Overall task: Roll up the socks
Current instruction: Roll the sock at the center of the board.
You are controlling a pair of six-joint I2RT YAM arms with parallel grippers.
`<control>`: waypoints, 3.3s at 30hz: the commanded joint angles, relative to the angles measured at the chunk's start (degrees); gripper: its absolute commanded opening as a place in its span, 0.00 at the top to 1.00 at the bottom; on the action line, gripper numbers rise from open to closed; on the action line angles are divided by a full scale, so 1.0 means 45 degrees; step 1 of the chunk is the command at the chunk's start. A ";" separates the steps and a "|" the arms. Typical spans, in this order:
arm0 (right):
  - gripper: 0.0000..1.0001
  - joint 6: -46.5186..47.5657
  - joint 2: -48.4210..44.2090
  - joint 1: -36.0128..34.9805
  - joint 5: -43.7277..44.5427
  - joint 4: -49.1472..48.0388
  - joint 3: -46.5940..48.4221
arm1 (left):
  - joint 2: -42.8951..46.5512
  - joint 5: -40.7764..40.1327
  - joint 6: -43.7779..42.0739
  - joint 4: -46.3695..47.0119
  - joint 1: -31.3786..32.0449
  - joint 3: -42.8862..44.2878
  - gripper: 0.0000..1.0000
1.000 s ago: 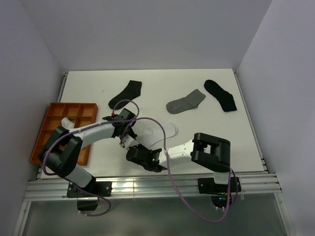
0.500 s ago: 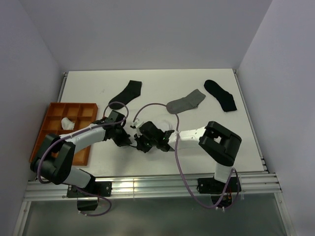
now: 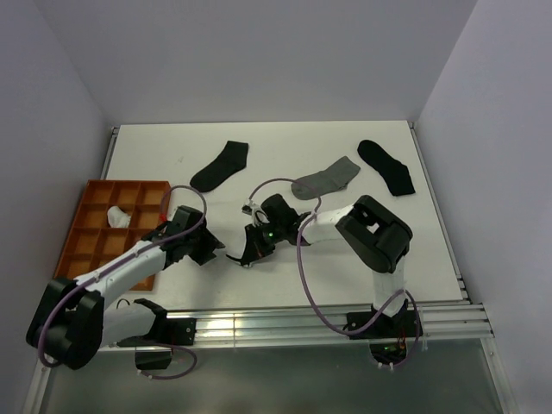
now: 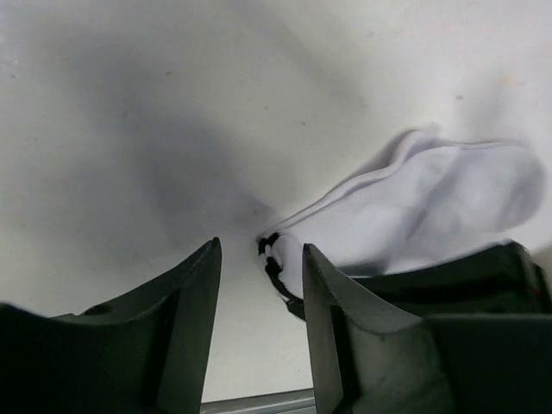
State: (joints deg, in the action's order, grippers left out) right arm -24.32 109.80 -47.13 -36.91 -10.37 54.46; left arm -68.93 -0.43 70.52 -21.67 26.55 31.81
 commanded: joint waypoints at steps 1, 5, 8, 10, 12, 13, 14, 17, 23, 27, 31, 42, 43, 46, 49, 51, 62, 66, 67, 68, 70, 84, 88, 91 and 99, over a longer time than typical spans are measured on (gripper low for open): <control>1.00 -0.1468 0.0619 0.0571 -0.1641 0.0178 -0.0655 | 0.1115 -0.0045 0.0715 0.1453 0.0038 -0.0700 0.52; 1.00 -0.3302 0.0873 0.0923 -0.2209 -0.1382 -0.1318 | 0.1761 -0.0274 0.1085 0.2393 0.0779 -0.1404 0.53; 1.00 -0.4068 0.1107 0.1001 -0.2268 -0.2321 -0.1767 | 0.1665 -0.0335 0.1456 0.2803 0.1580 -0.1677 0.52; 1.00 -0.4418 0.1225 0.1021 -0.2268 -0.2654 -0.1905 | 0.1431 -0.0199 0.1535 0.3076 0.1854 -0.1776 0.53; 1.00 -0.4537 0.1206 0.1041 -0.2093 -0.2871 -0.2120 | 0.1041 -0.0159 0.1536 0.3175 0.2068 -0.1796 0.54; 1.00 -0.4557 0.1187 0.1060 -0.1976 -0.2871 -0.2179 | 0.0904 -0.0217 0.1516 0.3214 0.2147 -0.1777 0.55; 1.00 -0.4596 0.1186 0.1080 -0.1917 -0.2890 -0.2238 | 0.0671 -0.0256 0.1516 0.3272 0.2225 -0.1738 0.55; 1.00 -0.4811 0.1186 0.1177 -0.1896 -0.3122 -0.2393 | 0.0241 -0.0238 0.1497 0.3409 0.2363 -0.1718 0.57; 1.00 -0.5318 0.1382 0.1295 -0.2033 -0.3827 -0.2648 | -0.0287 -0.0295 0.1575 0.3585 0.2538 -0.1835 0.59; 1.00 -0.5320 0.1324 0.1295 -0.1995 -0.3829 -0.2629 | -0.0659 -0.0413 0.1497 0.3332 0.2636 -0.1718 0.66; 0.96 -0.4696 0.0894 0.1275 -0.1915 -0.3826 -0.2648 | -0.1107 -0.0588 0.1379 0.2690 0.2695 -0.1368 0.77; 0.53 -0.1631 -0.2558 0.0651 0.1145 -0.1448 -0.2609 | -0.2475 -0.0901 -0.0221 0.0130 0.2734 0.0858 0.88; 0.52 -0.0990 -0.2892 0.0515 0.1711 -0.1155 -0.2571 | -0.2611 -0.0921 -0.0358 -0.0084 0.2734 0.1266 0.88; 0.50 0.0261 -0.4026 -0.0285 0.4620 -0.0022 -0.2454 | -0.3061 -0.0863 -0.0690 -0.0691 0.2715 0.1893 0.88; 0.49 0.1241 -0.4750 -0.1475 0.7549 0.0585 -0.2375 | -0.3529 -0.0765 -0.0963 -0.1101 0.2734 0.2421 0.88; 0.49 0.1826 -0.4966 -0.2468 0.9477 0.0683 -0.2297 | -0.3706 -0.0745 -0.1062 -0.1354 0.2734 0.2733 0.88; 0.54 0.2903 -0.3112 -0.5032 1.2732 0.0430 -0.1341 | -0.4293 -0.0413 -0.1199 -0.1473 0.2734 0.3067 0.87; 0.55 0.3059 -0.2389 -0.5267 1.3142 0.0488 -0.0853 | -0.4370 -0.0452 -0.1160 -0.1493 0.2734 0.3106 0.87; 0.56 0.3079 -0.2214 -0.5287 1.3201 0.0450 -0.0813 | -0.4429 -0.0471 -0.1160 -0.1512 0.2715 0.3106 0.87; 0.57 0.3137 -0.2115 -0.5326 1.3240 0.0449 -0.0793 | -0.4429 -0.0491 -0.1160 -0.1570 0.2714 0.3145 0.87; 0.58 0.3313 -0.1959 -0.5385 1.3415 0.0546 -0.0696 | -0.4449 -0.0492 -0.1102 -0.1707 0.2656 0.3048 0.87; 0.93 0.4407 -0.0513 -0.6166 1.3769 0.1601 0.0437 | -0.2477 -0.0081 -0.1004 -0.1396 0.0547 0.0960 0.87; 1.00 0.4038 -0.0649 -0.5991 1.2288 0.2205 0.0593 | -0.2165 0.0309 -0.0556 -0.0713 0.0390 0.0587 0.82; 1.00 0.3452 -0.0863 -0.5425 1.0239 0.2636 0.0652 | -0.1640 0.0330 -0.0011 -0.0283 0.0390 0.0509 0.71; 1.00 0.1852 -0.1509 -0.2793 0.4854 0.2344 -0.0069 | 0.1114 0.0153 0.1046 0.0928 0.0390 -0.0543 0.41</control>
State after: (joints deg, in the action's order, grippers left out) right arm -11.35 104.03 -63.75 0.32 -3.25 56.49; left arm -67.64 1.65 72.20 -20.86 28.51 30.92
